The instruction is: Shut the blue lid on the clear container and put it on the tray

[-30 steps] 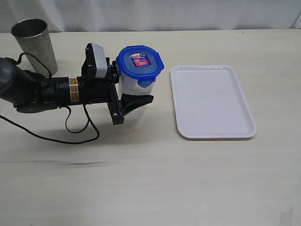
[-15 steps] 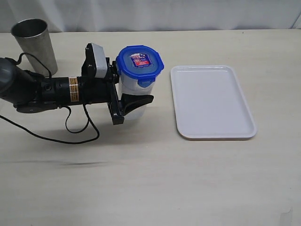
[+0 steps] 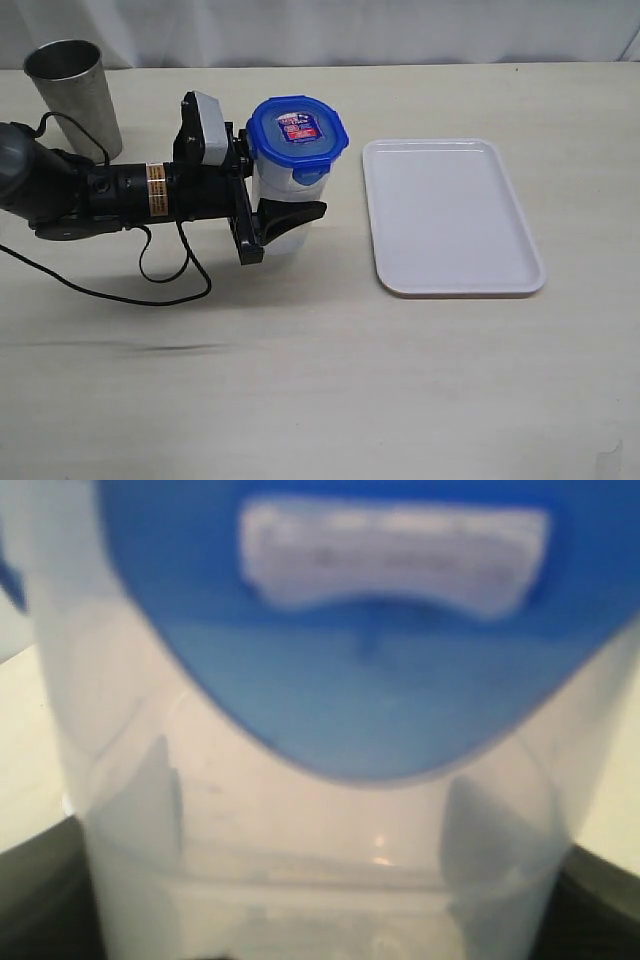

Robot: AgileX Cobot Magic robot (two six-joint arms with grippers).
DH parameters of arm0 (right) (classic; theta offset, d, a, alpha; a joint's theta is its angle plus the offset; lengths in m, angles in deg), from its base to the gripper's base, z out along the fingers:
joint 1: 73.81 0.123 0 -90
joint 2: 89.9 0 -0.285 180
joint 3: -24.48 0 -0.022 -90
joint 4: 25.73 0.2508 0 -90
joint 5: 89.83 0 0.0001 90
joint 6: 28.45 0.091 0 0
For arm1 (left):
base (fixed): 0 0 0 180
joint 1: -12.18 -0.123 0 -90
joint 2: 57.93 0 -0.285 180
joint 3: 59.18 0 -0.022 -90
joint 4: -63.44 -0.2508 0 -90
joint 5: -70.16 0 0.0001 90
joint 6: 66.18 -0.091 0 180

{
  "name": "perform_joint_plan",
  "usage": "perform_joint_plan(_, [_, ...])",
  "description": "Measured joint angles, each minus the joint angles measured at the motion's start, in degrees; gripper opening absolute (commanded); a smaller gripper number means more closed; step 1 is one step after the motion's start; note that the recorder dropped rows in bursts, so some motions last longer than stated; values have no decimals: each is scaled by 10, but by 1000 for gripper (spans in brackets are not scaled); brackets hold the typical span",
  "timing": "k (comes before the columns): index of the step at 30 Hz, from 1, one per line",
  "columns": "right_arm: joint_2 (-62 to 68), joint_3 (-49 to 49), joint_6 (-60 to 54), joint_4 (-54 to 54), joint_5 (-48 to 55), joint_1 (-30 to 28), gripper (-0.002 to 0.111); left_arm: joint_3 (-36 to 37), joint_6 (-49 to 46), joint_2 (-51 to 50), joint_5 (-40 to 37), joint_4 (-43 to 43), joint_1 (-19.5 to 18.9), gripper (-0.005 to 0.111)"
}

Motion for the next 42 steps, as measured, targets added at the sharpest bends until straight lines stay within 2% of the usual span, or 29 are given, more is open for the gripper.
perform_joint_plan(31, [0,0,-22,-19,11,0,4,0,0,0,0,9,3,0])
perform_joint_plan(34, [0,0,-22,-19,12,0,4,-2,-12,0,0,44,15,0])
perform_joint_plan(38, [0,0,-26,-19,13,0,4,-40,-27,0,-9,54,53,0])
perform_joint_plan(40, [0,0,-26,-19,13,0,4,-68,-29,0,-36,56,74,0])
perform_joint_plan(42, [0,0,-26,-19,13,0,4,-103,-29,0,-95,57,97,0])
